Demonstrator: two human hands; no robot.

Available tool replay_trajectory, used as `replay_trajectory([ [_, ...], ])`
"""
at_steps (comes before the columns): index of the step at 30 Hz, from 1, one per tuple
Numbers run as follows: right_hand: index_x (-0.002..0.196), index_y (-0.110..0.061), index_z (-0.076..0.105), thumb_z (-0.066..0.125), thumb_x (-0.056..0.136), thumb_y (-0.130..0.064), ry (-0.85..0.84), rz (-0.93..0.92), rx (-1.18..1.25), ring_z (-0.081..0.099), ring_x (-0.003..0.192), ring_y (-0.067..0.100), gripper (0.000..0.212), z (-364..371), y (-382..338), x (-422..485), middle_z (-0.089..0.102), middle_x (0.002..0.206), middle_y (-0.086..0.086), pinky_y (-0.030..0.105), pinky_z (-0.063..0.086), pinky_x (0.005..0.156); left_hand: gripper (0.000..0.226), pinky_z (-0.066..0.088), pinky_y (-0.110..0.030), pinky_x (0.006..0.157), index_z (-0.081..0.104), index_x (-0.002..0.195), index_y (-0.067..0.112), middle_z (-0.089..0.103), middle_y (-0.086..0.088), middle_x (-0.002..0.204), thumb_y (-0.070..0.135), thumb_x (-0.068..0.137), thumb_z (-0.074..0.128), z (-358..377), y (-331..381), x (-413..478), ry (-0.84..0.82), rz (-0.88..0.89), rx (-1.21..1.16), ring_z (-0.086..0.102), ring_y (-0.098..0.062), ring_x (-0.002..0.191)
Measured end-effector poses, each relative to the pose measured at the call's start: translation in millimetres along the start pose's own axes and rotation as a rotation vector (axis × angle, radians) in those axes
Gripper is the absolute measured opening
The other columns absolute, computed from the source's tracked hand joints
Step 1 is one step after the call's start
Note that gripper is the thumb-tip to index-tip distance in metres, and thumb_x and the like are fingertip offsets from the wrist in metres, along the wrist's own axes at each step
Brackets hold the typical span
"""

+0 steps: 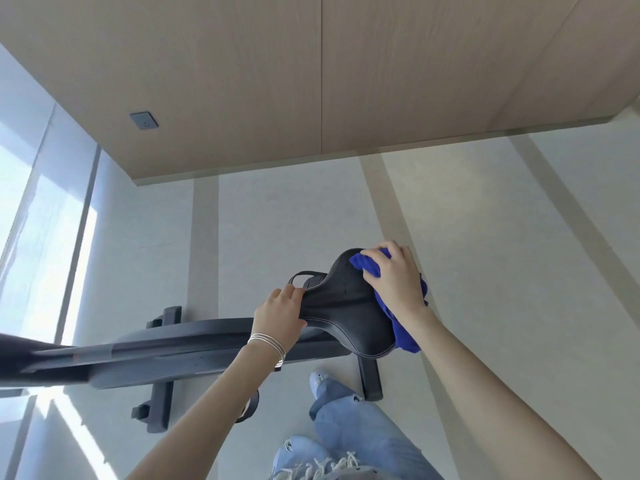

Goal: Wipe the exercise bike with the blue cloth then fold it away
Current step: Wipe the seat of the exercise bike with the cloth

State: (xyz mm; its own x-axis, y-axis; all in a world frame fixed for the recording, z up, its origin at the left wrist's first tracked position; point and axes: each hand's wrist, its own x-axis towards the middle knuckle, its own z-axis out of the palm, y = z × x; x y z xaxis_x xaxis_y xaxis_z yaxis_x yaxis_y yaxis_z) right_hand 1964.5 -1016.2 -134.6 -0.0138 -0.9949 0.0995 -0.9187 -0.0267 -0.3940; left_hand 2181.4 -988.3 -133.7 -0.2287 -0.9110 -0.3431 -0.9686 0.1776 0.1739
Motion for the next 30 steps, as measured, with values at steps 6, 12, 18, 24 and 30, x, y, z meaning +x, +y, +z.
replay_trajectory([
  [6, 0.129, -0.039, 0.048, 0.062, 0.079, -0.05, -0.155, 0.032, -0.145, 0.033, 0.124, 0.033, 0.053, -1, -7, -37, 0.038, 0.141, -0.003, 0.05, 0.046, 0.081, 0.046, 0.051, -0.033, 0.081, 0.044, 0.127, 0.022, 0.051, 0.003, 0.122, 0.029, 0.085, 0.06, 2, -2, 1, 0.013, -0.014, -0.027, 0.05, -0.019, 0.109],
  [12, 0.119, -0.03, 0.062, 0.08, 0.065, -0.02, -0.065, -0.133, -0.397, 0.059, 0.089, 0.039, 0.057, -5, -8, -64, 0.062, 0.123, 0.007, 0.042, 0.052, 0.057, 0.049, 0.052, -0.031, 0.082, 0.043, 0.129, 0.025, 0.051, 0.005, 0.123, 0.034, 0.084, 0.061, 5, -7, 3, 0.02, -0.011, -0.042, 0.051, -0.017, 0.109],
  [18, 0.124, -0.023, 0.055, 0.063, 0.086, -0.02, -0.118, -0.062, -0.327, 0.049, 0.093, 0.039, 0.039, 4, -11, -2, 0.053, 0.129, 0.007, 0.045, 0.049, 0.071, 0.051, 0.052, -0.034, 0.082, 0.047, 0.127, 0.028, 0.054, 0.007, 0.122, 0.034, 0.079, 0.066, 3, -9, 6, 0.011, -0.05, -0.106, 0.051, -0.017, 0.111],
  [24, 0.122, -0.023, 0.054, 0.05, 0.093, -0.038, -0.164, -0.108, -0.347, 0.048, 0.097, 0.035, 0.033, 13, -17, 35, 0.052, 0.127, 0.005, 0.042, 0.047, 0.075, 0.051, 0.052, -0.034, 0.08, 0.048, 0.125, 0.03, 0.055, 0.008, 0.12, 0.033, 0.078, 0.068, 2, -8, 5, 0.015, -0.086, -0.143, 0.053, -0.017, 0.109],
  [30, 0.107, -0.023, 0.066, 0.06, 0.086, -0.043, 0.051, -0.327, -0.261, 0.053, 0.09, 0.03, 0.03, 18, -8, -29, 0.062, 0.114, 0.003, 0.039, 0.053, 0.066, 0.051, 0.05, -0.031, 0.078, 0.048, 0.125, 0.034, 0.055, 0.011, 0.12, 0.031, 0.078, 0.067, 6, -8, 3, 0.052, -0.112, -0.199, 0.052, -0.014, 0.11],
])
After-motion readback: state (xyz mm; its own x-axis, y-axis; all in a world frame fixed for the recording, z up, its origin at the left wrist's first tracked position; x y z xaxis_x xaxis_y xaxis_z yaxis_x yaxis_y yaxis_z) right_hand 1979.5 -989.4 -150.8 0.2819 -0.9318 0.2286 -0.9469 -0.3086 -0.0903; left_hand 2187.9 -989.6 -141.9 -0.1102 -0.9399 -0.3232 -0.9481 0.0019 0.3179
